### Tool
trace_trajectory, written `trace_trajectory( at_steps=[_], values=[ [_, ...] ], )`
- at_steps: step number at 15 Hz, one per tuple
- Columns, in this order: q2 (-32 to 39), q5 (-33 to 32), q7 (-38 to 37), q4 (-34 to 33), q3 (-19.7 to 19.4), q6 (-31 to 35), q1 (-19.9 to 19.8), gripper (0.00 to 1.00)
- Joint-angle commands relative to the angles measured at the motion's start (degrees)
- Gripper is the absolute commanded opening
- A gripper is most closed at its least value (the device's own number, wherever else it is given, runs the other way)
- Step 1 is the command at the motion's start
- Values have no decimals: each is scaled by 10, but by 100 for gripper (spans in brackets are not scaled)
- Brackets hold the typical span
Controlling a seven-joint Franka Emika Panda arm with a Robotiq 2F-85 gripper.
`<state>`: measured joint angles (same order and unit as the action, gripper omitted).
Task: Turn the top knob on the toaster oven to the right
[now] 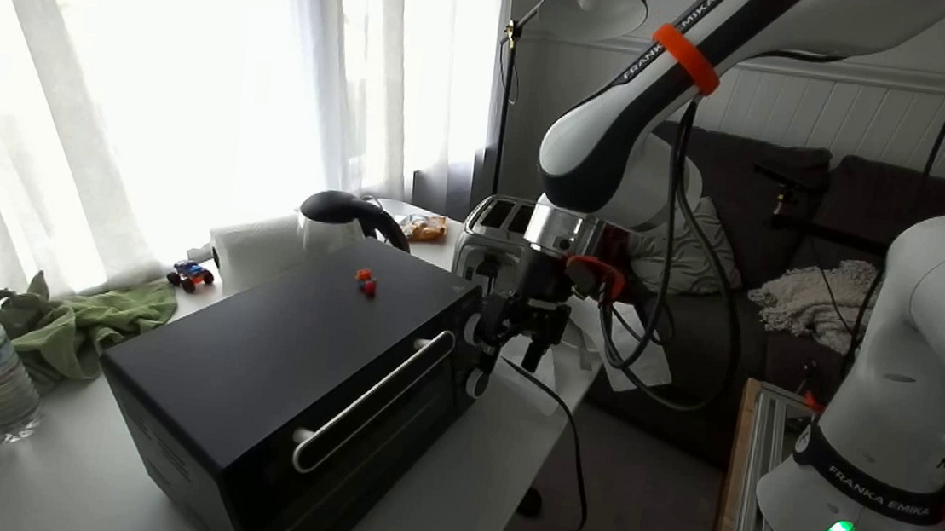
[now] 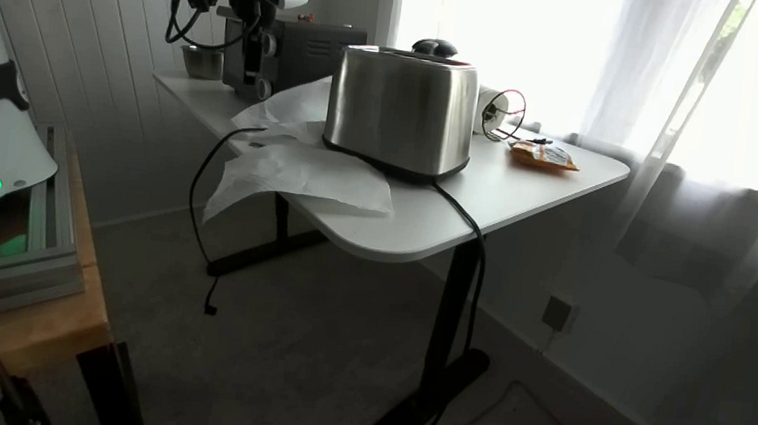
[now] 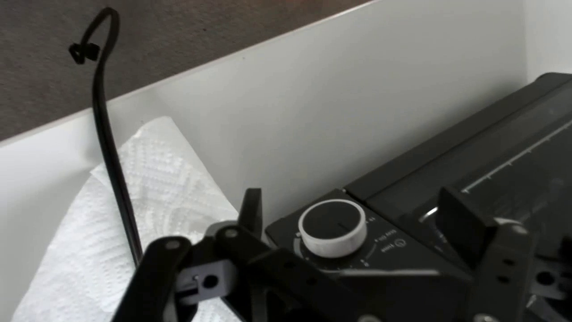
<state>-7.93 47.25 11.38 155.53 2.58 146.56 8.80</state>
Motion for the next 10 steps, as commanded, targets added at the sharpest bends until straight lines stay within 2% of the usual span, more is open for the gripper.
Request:
trace_trajectory(
  at_steps=[1,5,10],
  values=[
    [-12,-78,-42,16,12,-8,-15,100],
    [-37,-180,-81,16,21,-28,-12,100],
    [-84,-353,-165,-3,44,-109,-15,100]
  ],
)
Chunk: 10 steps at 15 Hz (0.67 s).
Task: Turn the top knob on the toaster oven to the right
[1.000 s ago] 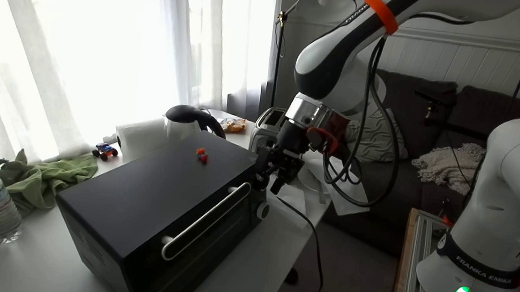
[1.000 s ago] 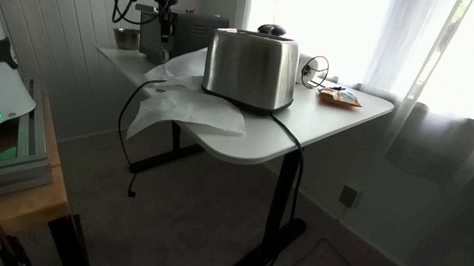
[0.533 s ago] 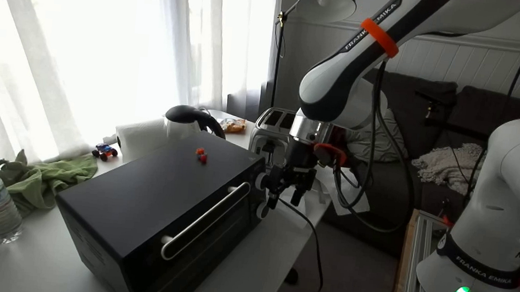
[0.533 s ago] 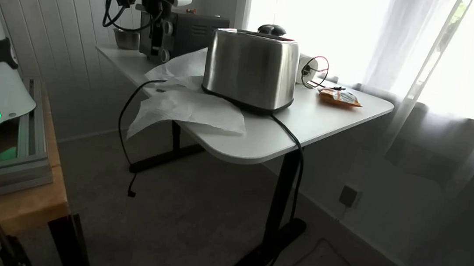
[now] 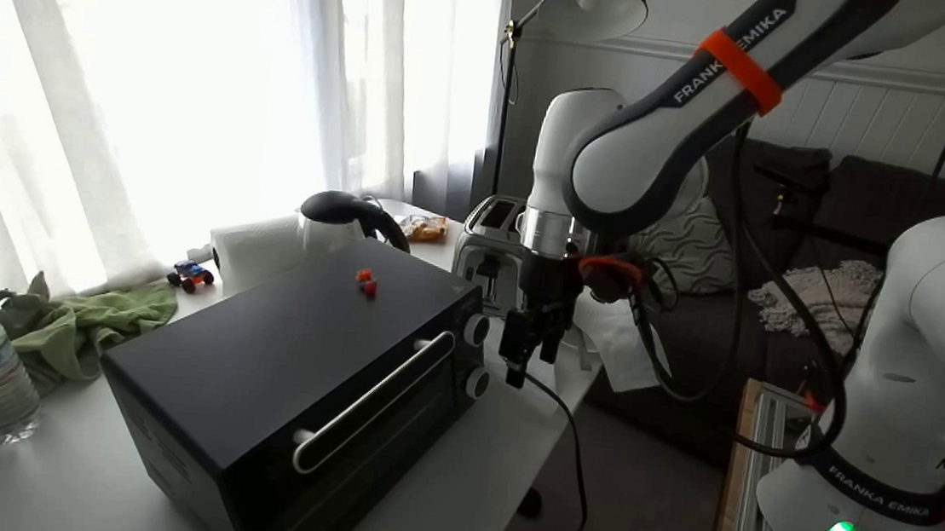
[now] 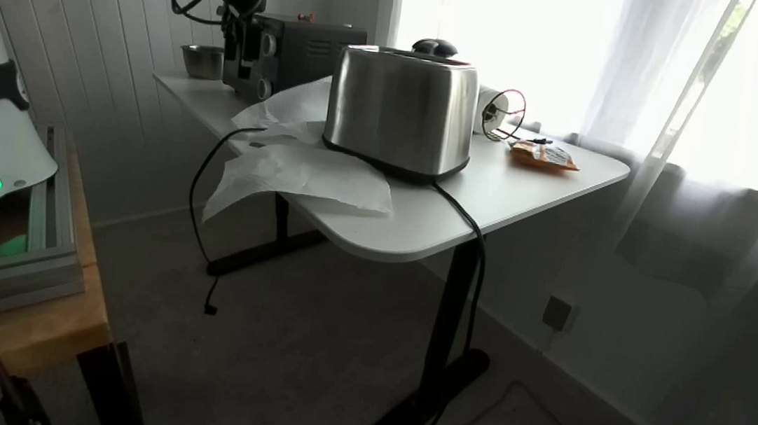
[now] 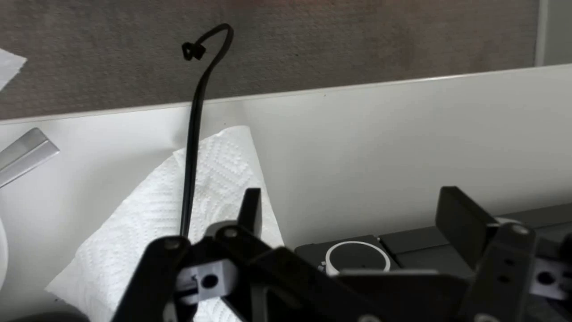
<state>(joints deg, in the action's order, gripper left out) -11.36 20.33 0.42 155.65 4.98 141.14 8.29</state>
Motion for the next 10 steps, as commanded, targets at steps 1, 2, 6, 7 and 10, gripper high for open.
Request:
trace_trajectory(
  at_steps=[1,2,6,7,10],
  values=[
    [-61,-107,-65,-10,25,-73,-9,100],
    [-73,-124,-74,-16,30,-89,-7,100],
    [-105,-164,-89,-41,44,-134,-4,100],
    [-113,-171,-92,-47,48,-138,-4,100],
    [-132,-197,-102,-62,58,-143,-6,100]
  ],
)
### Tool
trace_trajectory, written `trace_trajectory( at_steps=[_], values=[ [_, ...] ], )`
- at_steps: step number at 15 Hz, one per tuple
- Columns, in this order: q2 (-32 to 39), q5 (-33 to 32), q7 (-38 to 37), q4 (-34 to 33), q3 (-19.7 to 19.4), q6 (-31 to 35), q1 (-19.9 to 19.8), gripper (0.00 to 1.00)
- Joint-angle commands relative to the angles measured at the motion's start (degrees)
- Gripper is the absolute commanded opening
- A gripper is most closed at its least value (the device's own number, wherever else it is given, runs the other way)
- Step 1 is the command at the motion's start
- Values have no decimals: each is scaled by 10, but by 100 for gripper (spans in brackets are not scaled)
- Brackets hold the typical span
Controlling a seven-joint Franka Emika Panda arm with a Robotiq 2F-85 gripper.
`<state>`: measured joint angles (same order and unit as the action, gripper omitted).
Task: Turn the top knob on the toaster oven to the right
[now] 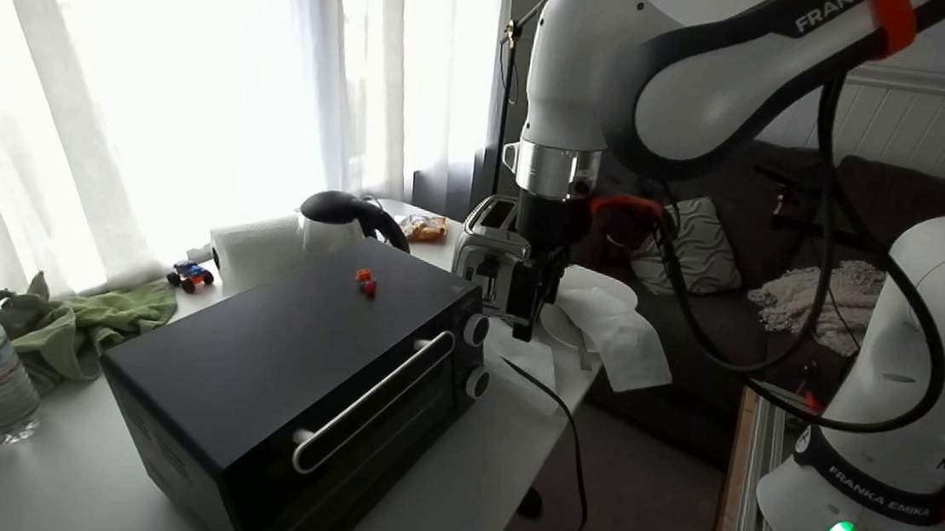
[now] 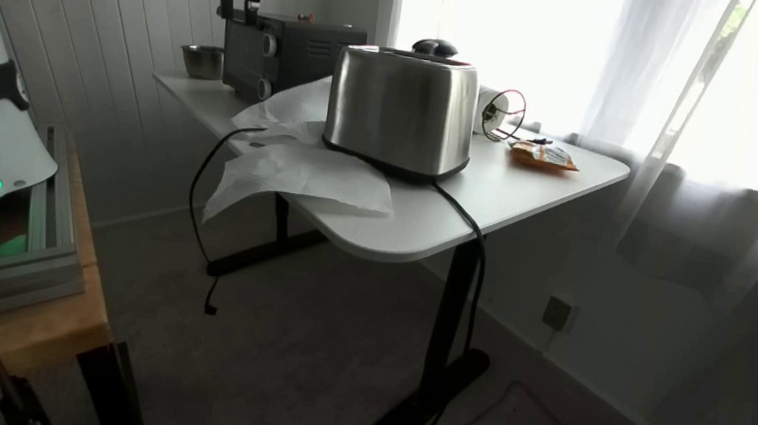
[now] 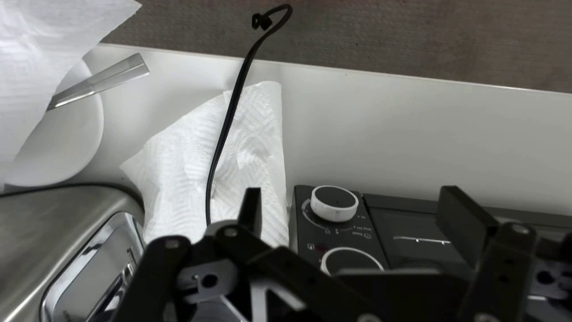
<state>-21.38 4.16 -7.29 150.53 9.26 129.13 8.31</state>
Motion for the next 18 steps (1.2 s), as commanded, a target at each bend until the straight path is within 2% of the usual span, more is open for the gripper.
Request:
trace_trajectory(
  at_steps=[1,10,11,18],
  values=[
    [-36,-40,-26,-15,17,-20,-6,100],
    [-61,-83,-33,-51,34,-22,-6,100],
    [-45,-62,-18,-46,22,-4,1,100],
    [-47,-68,-18,-51,25,-5,1,100]
  ],
)
